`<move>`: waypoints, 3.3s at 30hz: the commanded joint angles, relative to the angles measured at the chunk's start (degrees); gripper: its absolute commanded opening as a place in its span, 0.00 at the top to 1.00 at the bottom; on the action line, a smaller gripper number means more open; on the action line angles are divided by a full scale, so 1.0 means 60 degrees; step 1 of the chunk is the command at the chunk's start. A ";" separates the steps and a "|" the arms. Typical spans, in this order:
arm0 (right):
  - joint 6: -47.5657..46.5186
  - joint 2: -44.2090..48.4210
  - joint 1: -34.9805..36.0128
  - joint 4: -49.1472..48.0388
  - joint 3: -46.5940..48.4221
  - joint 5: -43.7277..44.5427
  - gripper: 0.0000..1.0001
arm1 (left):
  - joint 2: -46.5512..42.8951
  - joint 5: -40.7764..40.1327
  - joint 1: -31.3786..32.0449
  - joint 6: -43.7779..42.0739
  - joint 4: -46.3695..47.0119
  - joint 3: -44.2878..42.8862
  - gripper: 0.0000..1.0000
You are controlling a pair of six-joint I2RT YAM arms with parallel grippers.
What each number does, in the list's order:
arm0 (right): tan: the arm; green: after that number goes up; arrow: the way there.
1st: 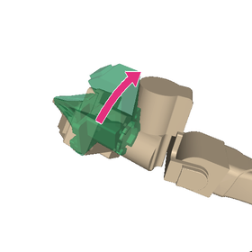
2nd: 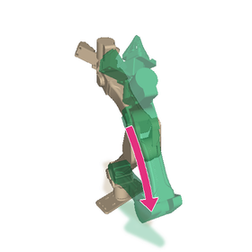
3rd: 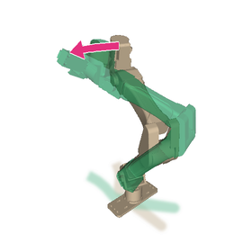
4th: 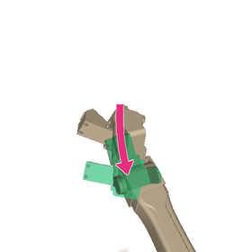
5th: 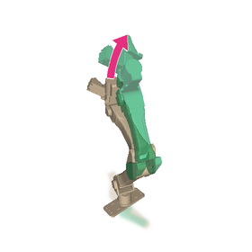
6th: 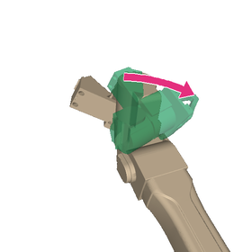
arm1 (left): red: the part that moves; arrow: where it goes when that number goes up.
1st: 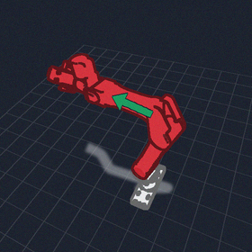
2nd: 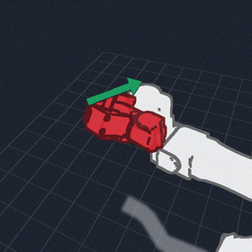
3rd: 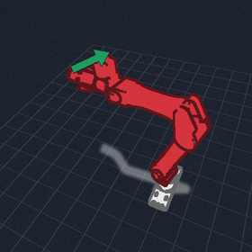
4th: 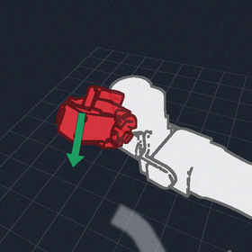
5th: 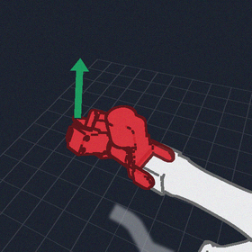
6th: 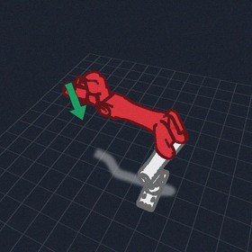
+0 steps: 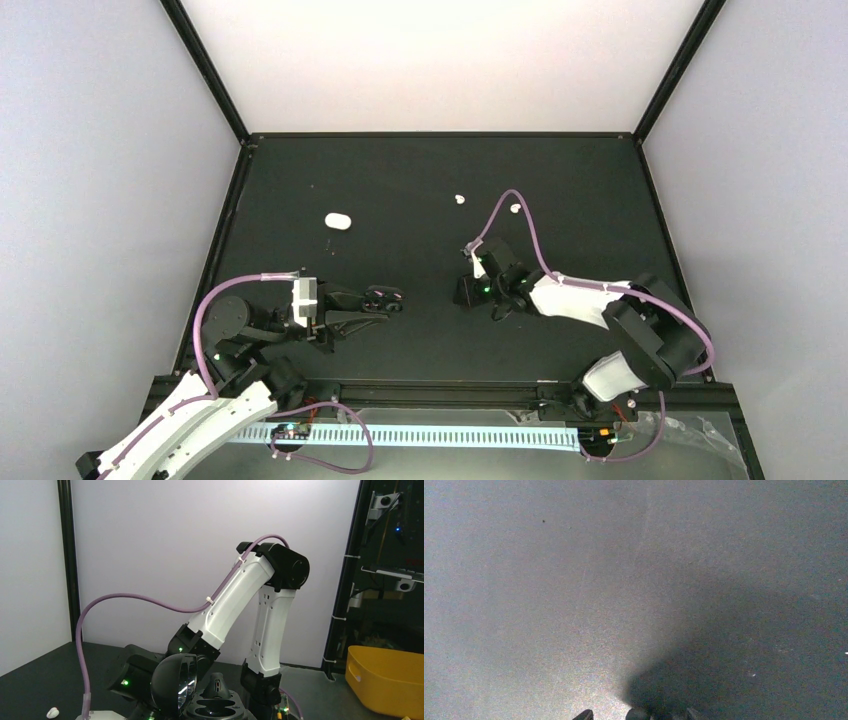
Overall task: Insert the wireless bluetooth earbuds into the charging case
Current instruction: Adjust the earbud at the center of the board, then pick up the earbud from the center of the board.
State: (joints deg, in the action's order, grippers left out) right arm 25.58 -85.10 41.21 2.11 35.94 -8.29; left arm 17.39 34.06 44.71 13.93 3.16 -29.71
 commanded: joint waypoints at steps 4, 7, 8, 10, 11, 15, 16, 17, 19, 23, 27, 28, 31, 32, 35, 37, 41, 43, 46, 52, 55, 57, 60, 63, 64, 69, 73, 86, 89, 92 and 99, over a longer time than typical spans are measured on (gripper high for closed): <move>-0.0135 -0.0212 -0.0014 -0.0238 0.0201 -0.0282 0.52 | 0.0040 -0.0038 0.0034 -0.0008 0.0031 -0.0044 0.98; -0.0100 -0.0167 -0.0022 -0.0265 0.0103 -0.0407 0.52 | 0.0046 -0.0044 0.0034 -0.0008 0.0030 -0.0042 0.98; -0.0069 -0.0139 -0.0014 -0.0282 0.0054 -0.0469 0.52 | 0.0046 -0.0038 0.0034 -0.0010 0.0030 -0.0043 0.98; -0.0009 -0.0093 -0.0019 -0.0307 -0.0062 -0.0555 0.52 | 0.0047 -0.0024 0.0034 -0.0008 0.0047 -0.0043 0.98; 0.0009 -0.0067 -0.0016 -0.0308 -0.0102 -0.0577 0.52 | 0.0052 -0.0034 0.0034 -0.0006 0.0047 -0.0043 0.98; 0.0059 0.0027 -0.0024 -0.0297 -0.0298 -0.0626 0.52 | 0.0072 -0.0028 0.0034 0.0006 0.0072 -0.0043 0.98; 0.0058 0.0078 -0.0014 -0.0293 -0.0337 -0.0632 0.52 | 0.0068 -0.0027 0.0034 0.0007 0.0076 -0.0043 0.99; 0.0082 0.0114 -0.0013 -0.0279 -0.0369 -0.0638 0.52 | 0.0080 -0.0013 0.0034 0.0007 0.0085 -0.0041 0.98; 0.0081 0.0180 -0.0013 -0.0246 -0.0415 -0.0650 0.52 | 0.0104 -0.0015 0.0035 0.0007 0.0089 -0.0042 0.98; 0.0086 0.0292 -0.0013 -0.0160 -0.0453 -0.0780 0.53 | 0.0133 0.0006 0.0034 -0.0001 0.0103 -0.0043 0.98; 0.0075 0.0394 -0.0014 -0.0062 -0.0475 -0.0842 0.53 | 0.0134 -0.0003 0.0034 0.0021 0.0104 -0.0041 0.98; 0.0082 0.0402 -0.0013 -0.0048 -0.0482 -0.0875 0.53 | 0.0134 0.0001 0.0034 0.0014 0.0104 -0.0042 0.99; 0.0077 0.0466 -0.0021 0.0019 -0.0497 -0.0881 0.53 | 0.0134 0.0009 0.0034 0.0014 0.0112 -0.0041 0.98; 0.0082 0.0503 -0.0003 0.0032 -0.0497 -0.0874 0.53 | 0.0134 0.0020 0.0036 0.0015 0.0105 -0.0042 0.98; 0.0100 0.0782 -0.0012 0.0280 -0.0436 -0.0461 0.53 | 0.0132 0.0017 0.0034 0.0007 0.0104 -0.0057 0.98; 0.0147 0.1145 -0.0005 0.0584 -0.0325 -0.0003 0.53 | 0.0123 0.0025 0.0034 0.0007 0.0082 -0.0068 0.98; -0.0144 0.1615 0.0001 0.1061 0.0114 0.0050 0.52 | 0.0090 0.0020 0.0034 -0.0008 0.0088 -0.0066 0.98; -0.0352 0.1568 0.0019 0.1313 0.0398 -0.0120 0.53 | 0.0115 0.0019 0.0034 -0.0013 0.0103 -0.0071 0.98; -0.0643 0.1423 0.0051 0.1432 0.0698 -0.0417 0.53 | 0.0091 0.0002 0.0034 -0.0004 0.0097 -0.0057 0.98; -0.0977 0.0528 0.0102 0.1762 0.1125 -0.1013 0.55 | 0.0068 -0.0016 0.0036 -0.0008 0.0049 -0.0056 0.98; -0.1012 0.0274 0.0115 0.1775 0.1129 -0.1144 0.56 | 0.0072 -0.0016 0.0034 -0.0009 0.0045 -0.0043 0.99; -0.1027 0.0152 0.0140 0.1796 0.1143 -0.1191 0.56 | 0.0072 -0.0017 0.0034 -0.0007 0.0054 -0.0043 0.98; -0.1026 0.0039 0.0153 0.1763 0.1143 -0.1232 0.57 | 0.0088 -0.0011 0.0034 0.0007 0.0073 -0.0043 0.98; -0.1027 -0.0057 0.0156 0.1719 0.1156 -0.1243 0.57 | 0.0090 -0.0029 0.0034 0.0010 0.0074 -0.0035 0.98; -0.1027 -0.0099 0.0175 0.1711 0.1169 -0.1244 0.57 | 0.0090 -0.0016 0.0041 0.0007 0.0074 -0.0029 0.98; -0.0969 -0.0290 0.0190 0.1571 0.1207 -0.1348 0.57 | 0.0060 -0.0023 0.0034 0.0018 0.0074 -0.0013 0.98; -0.0954 -0.0418 0.0219 0.1578 0.1260 -0.1263 0.58 | 0.0072 -0.0025 0.0034 0.0018 0.0074 -0.0013 0.98; -0.0913 -0.0525 0.0214 0.1717 0.1158 -0.0444 0.60 | 0.0060 -0.0046 0.0034 0.0036 0.0063 -0.0006 0.98; -0.0896 -0.0484 0.0211 0.1789 0.1148 -0.0213 0.61 | 0.0061 -0.0053 0.0034 0.0034 0.0061 0.0001 0.98; -0.0852 -0.0415 0.0218 0.1840 0.1115 0.0006 0.63 | 0.0058 -0.0052 0.0034 0.0032 0.0060 0.0001 0.99; -0.0812 -0.0303 0.0221 0.1947 0.1089 0.0492 0.69 | 0.0043 -0.0060 0.0034 0.0036 0.0063 0.0010 0.99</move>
State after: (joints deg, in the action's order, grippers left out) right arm 20.51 -87.70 42.13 12.16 42.33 -8.40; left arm 17.76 34.06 44.71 13.93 3.01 -29.71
